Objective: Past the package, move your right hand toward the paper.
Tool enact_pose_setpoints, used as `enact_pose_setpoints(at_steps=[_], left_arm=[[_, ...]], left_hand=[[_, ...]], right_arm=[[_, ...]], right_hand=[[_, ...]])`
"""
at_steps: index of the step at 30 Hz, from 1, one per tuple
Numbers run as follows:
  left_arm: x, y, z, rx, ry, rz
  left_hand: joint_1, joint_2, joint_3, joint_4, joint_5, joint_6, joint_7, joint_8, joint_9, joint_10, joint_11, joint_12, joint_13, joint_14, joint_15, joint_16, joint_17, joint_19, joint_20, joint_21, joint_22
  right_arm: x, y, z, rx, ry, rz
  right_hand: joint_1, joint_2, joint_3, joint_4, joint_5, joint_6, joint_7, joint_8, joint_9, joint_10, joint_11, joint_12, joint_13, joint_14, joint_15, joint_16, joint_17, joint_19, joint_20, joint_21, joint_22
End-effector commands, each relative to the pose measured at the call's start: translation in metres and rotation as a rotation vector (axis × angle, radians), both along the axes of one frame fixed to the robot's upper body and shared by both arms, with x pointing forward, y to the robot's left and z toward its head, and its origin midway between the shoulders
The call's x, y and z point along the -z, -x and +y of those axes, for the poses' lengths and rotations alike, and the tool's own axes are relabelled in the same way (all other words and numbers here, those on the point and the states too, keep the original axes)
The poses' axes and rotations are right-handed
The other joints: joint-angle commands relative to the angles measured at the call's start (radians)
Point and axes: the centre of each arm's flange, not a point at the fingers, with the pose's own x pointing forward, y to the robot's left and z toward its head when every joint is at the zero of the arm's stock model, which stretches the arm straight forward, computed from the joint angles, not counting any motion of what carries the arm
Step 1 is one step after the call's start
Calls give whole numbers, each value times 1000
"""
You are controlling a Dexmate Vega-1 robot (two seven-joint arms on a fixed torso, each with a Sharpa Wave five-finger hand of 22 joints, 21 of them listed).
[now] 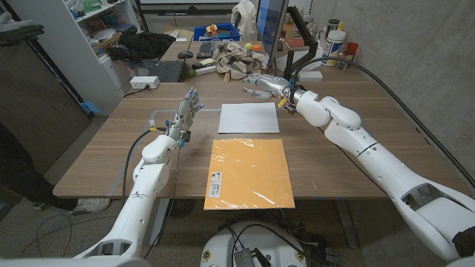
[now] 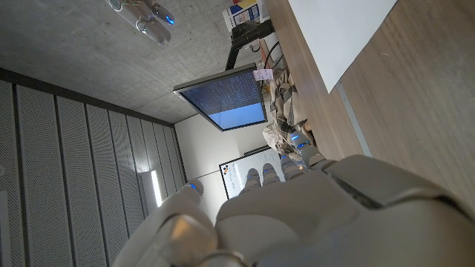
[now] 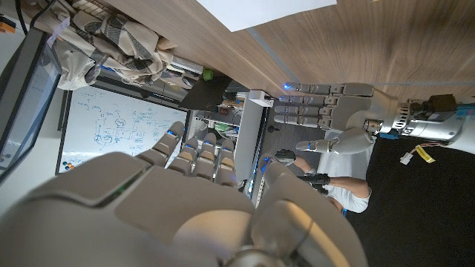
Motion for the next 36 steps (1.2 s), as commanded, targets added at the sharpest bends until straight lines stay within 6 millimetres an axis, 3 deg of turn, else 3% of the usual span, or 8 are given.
enact_pose_setpoints(at_steps=[1, 36], left_arm=[[2, -1, 3, -6, -4, 5], [5, 1, 5, -13, -17, 4]], left_hand=[[3, 100, -4, -1, 9, -85, 0, 3, 5, -85, -1, 5, 1, -129, -24, 5, 4, -131, -32, -2, 3], [3, 100, -6, -1, 11, -85, -1, 3, 5, -85, -2, 5, 1, -128, -24, 6, 4, -132, -30, -3, 4]], right_arm=[[1, -5, 12, 12, 48, -2], [5, -16, 34, 57, 148, 18]], right_hand=[[14, 41, 0, -8, -3, 2, -9, 6, 6, -4, -6, -2, 3, 0, -25, 2, 2, -4, -79, -4, 3], [19, 41, -4, -11, -4, 1, -13, 2, 7, -9, -10, -3, 3, -3, -28, 1, 3, -5, -78, -14, 4]])
